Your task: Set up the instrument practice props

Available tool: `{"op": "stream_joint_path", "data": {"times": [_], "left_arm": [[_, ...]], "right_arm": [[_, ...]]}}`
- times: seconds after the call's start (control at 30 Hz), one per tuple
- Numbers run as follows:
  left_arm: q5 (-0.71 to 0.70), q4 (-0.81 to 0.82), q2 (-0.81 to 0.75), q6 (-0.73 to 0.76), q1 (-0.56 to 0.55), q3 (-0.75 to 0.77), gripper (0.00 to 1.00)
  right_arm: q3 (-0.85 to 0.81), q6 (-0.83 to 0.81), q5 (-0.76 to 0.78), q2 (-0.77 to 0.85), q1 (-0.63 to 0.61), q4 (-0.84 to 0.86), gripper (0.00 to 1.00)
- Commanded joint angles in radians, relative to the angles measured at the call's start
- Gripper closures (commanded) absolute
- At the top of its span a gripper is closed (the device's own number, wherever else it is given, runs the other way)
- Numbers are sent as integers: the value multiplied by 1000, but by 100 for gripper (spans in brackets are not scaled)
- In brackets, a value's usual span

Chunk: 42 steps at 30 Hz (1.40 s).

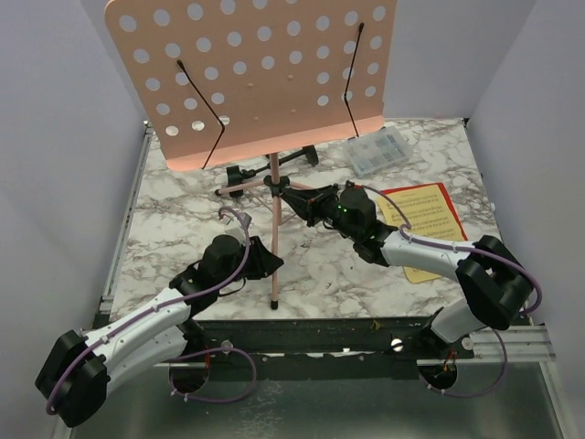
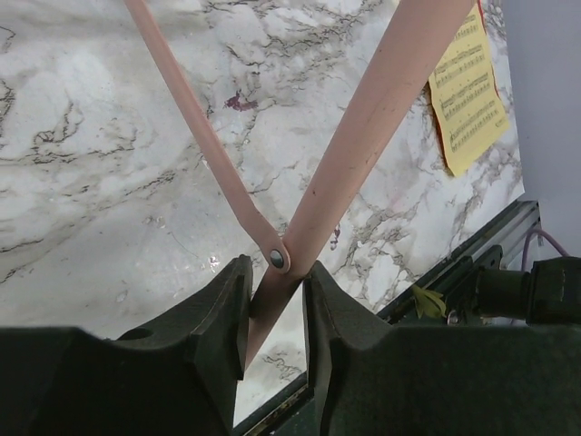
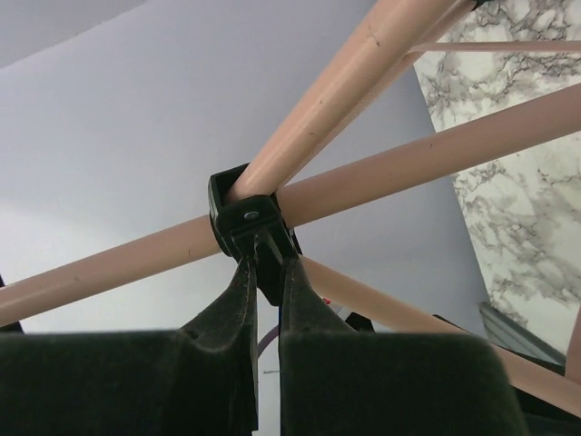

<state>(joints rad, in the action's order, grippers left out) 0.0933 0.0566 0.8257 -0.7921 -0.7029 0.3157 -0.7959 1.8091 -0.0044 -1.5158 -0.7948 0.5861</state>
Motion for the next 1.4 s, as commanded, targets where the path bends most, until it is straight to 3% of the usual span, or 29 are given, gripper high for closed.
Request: {"op": "stream_joint_path", "data": {"times": [0.0,0.27,0.4,0.73,0.97,1.27,1.3,1.37], "left_arm": [[18,-103,-35,-72,5,51,64],[25,-143,-59,-51,9,215,35],[20,-216,43,52,30,348,32],[240,-260,272,168,267,533,52],[391,-176,388,228,279,559,53],[330,-286,452,430,316,567,92],[316,-289,449,439,316,553,98],[305,-282,452,443,318,526,100]], "right_arm": [[29,101,-41,-58,-21,-180,100],[80,122,-17,-135,-16,-142,100],[83,129,-21,-159,-15,-134,100],[96,103,58,-111,-15,-173,100],[98,78,82,-103,-16,-181,100],[115,71,127,-74,-14,-217,100],[118,70,140,-66,-11,-228,98],[129,54,174,-40,-9,-242,81]]}}
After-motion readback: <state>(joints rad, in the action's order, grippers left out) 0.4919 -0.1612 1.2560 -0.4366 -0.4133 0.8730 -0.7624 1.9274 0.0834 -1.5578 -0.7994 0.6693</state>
